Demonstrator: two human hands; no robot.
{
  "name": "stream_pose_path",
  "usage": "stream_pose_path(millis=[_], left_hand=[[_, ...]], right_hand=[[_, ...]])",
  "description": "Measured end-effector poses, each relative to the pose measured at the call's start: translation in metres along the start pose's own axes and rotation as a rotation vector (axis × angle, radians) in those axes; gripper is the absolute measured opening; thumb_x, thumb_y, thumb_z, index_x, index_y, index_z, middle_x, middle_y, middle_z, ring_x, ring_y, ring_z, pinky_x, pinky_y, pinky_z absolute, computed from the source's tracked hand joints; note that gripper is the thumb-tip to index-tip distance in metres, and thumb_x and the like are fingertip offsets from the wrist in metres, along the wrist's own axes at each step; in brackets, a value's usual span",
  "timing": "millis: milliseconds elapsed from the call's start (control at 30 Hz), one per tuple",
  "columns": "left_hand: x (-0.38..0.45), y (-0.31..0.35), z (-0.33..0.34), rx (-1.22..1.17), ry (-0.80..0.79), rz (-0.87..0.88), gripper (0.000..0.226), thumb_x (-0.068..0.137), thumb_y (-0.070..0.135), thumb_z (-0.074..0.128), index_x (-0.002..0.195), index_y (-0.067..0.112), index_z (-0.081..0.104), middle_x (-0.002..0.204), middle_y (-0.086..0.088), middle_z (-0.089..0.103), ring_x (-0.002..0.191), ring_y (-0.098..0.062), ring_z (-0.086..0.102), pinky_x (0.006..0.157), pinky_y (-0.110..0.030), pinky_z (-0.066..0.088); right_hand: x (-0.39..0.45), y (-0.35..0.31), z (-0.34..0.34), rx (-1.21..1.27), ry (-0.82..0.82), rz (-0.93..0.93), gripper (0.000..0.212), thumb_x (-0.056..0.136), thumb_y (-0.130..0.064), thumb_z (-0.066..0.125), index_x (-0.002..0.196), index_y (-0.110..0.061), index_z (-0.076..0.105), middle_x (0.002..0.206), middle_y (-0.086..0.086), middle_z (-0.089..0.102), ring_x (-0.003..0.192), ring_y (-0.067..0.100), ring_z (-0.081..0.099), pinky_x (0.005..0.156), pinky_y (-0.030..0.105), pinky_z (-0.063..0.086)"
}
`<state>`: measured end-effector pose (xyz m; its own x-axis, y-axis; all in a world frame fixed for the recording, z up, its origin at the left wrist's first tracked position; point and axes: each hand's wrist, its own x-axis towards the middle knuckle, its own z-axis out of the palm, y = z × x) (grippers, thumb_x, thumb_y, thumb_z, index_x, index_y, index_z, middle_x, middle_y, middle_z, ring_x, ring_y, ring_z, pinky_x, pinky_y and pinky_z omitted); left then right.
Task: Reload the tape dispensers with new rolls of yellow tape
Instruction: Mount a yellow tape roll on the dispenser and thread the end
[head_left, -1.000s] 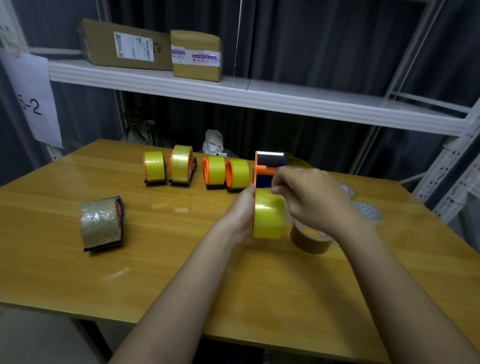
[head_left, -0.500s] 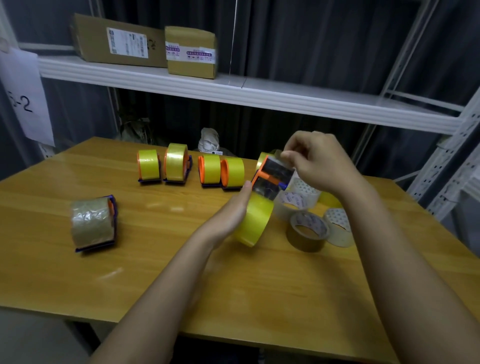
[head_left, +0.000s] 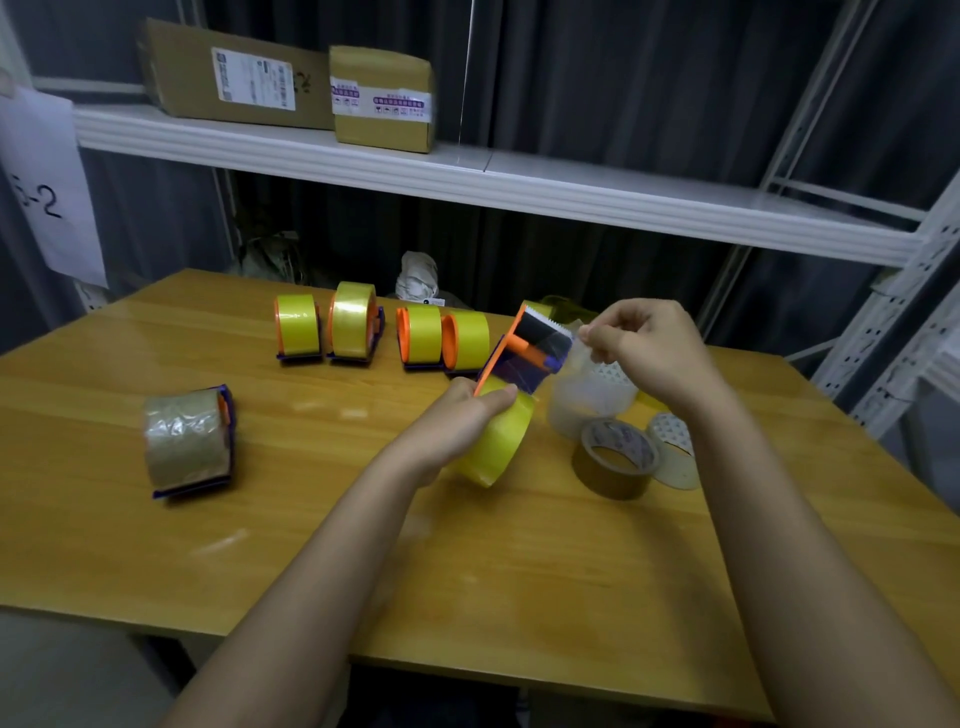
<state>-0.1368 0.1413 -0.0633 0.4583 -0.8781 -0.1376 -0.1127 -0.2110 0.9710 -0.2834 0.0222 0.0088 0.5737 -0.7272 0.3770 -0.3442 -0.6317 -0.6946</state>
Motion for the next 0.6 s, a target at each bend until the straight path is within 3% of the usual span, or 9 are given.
stream_pose_path(millis=[200, 500, 600], left_hand=[[-0.012, 0.003, 0.003, 0.085, -0.007, 0.04, 0.032, 0.095, 0.044, 0.048, 0.116, 0.023, 0.037, 0.102, 0.007, 0.05, 0.091, -0.008, 0.05, 0.074, -0.029, 0.04], [-0.017, 0.006, 0.005, 0.165, -0.042, 0.023, 0.057, 0.095, 0.047, 0.047, 0.139, 0.016, 0.029, 0.137, -0.003, 0.042, 0.121, -0.022, 0.043, 0.091, -0.033, 0.036], [-0.018, 0.008, 0.005, 0.172, -0.039, 0.044, 0.054, 0.096, 0.045, 0.047, 0.139, 0.017, 0.031, 0.129, 0.0, 0.043, 0.117, -0.018, 0.043, 0.089, -0.029, 0.032]], right_hand=[[0.01, -0.007, -0.001, 0.001, -0.036, -0.017, 0.016, 0.089, -0.015, 0.065, 0.072, -0.016, 0.067, 0.068, -0.005, 0.065, 0.066, 0.005, 0.061, 0.064, 0.022, 0.048], [0.027, -0.018, 0.003, -0.113, -0.139, -0.061, 0.014, 0.091, -0.019, 0.064, 0.077, -0.016, 0.067, 0.075, 0.0, 0.068, 0.075, 0.014, 0.065, 0.069, 0.03, 0.054], [0.031, -0.026, 0.004, -0.197, -0.18, -0.14, 0.012, 0.093, -0.02, 0.062, 0.081, -0.02, 0.065, 0.079, -0.001, 0.067, 0.076, 0.012, 0.065, 0.069, 0.027, 0.054]])
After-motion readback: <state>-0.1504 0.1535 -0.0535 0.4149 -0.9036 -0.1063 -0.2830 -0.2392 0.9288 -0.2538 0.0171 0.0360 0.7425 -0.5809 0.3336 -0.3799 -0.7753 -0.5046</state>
